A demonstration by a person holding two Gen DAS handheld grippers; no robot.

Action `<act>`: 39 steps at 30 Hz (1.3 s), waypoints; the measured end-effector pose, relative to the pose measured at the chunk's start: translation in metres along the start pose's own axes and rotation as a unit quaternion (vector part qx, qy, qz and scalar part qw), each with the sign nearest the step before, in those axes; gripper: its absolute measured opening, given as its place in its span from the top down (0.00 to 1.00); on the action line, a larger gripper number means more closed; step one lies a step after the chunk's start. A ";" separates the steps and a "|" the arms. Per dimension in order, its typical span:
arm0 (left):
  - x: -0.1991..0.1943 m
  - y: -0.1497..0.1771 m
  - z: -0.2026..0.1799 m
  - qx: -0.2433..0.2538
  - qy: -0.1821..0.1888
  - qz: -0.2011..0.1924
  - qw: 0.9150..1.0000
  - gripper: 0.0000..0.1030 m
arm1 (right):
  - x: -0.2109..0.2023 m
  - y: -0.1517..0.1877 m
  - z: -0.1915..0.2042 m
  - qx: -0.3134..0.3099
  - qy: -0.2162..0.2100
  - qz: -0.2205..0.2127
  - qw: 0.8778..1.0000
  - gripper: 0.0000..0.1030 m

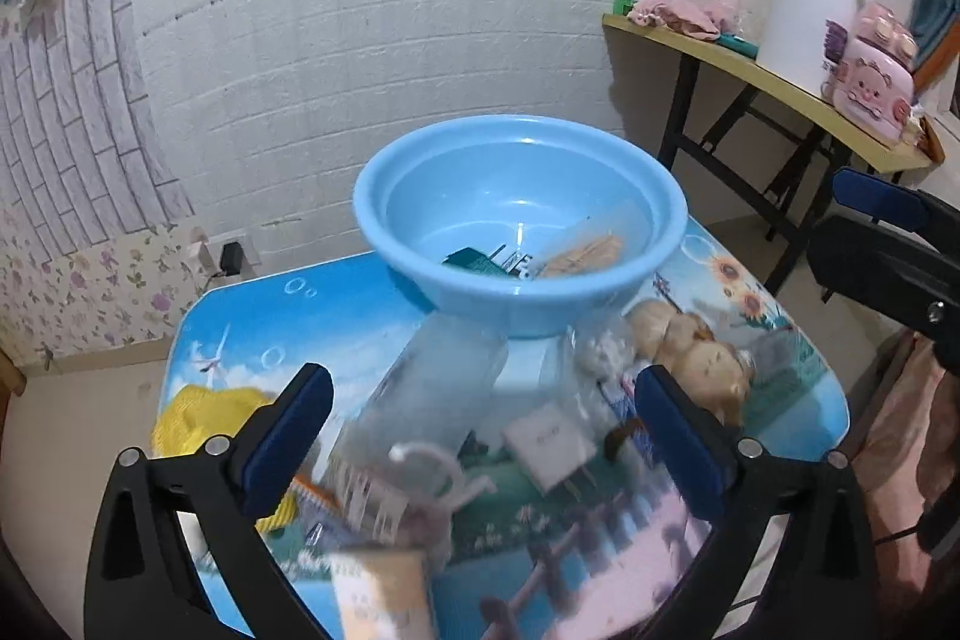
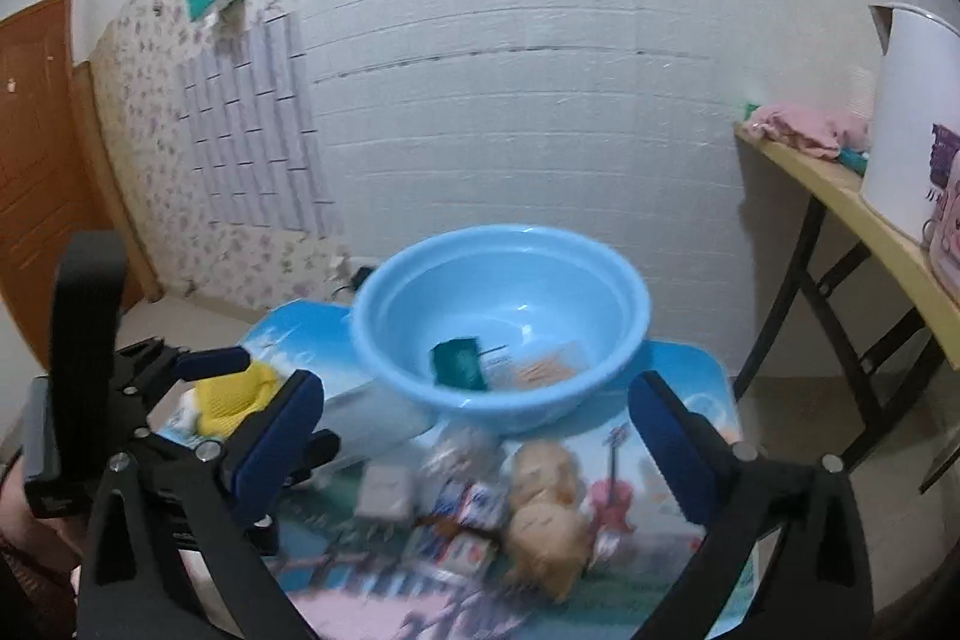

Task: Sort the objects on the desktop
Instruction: 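Withdraw both open tools from the basin back over the table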

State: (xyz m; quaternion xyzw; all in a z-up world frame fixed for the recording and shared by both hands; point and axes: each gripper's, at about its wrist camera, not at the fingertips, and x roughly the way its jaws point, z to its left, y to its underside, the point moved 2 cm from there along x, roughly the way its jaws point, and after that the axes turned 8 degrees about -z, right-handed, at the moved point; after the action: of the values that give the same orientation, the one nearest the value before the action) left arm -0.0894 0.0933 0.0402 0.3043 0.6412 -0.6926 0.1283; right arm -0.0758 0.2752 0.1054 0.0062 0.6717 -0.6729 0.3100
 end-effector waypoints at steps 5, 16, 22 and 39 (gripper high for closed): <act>-0.009 0.020 0.010 -0.020 -0.014 0.011 1.000 0.02 | -0.001 0.018 0.021 -0.020 -0.049 0.042 0.998 0.00; -0.029 0.039 0.028 -0.027 -0.054 0.014 0.998 0.02 | 0.011 0.032 0.050 -0.046 -0.068 0.039 0.996 0.00; -0.030 0.045 0.038 -0.028 -0.058 0.025 0.998 0.01 | 0.015 0.033 0.048 -0.017 -0.071 0.025 0.997 0.04; -0.023 0.053 0.050 -0.054 -0.042 0.013 0.998 0.01 | 0.041 0.047 0.012 0.044 0.010 0.054 0.998 0.09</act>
State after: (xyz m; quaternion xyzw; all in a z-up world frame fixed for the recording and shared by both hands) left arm -0.0538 0.0318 0.0104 0.2760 0.6679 -0.6673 0.1801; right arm -0.0837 0.2521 0.0470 0.0632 0.6436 -0.6835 0.3385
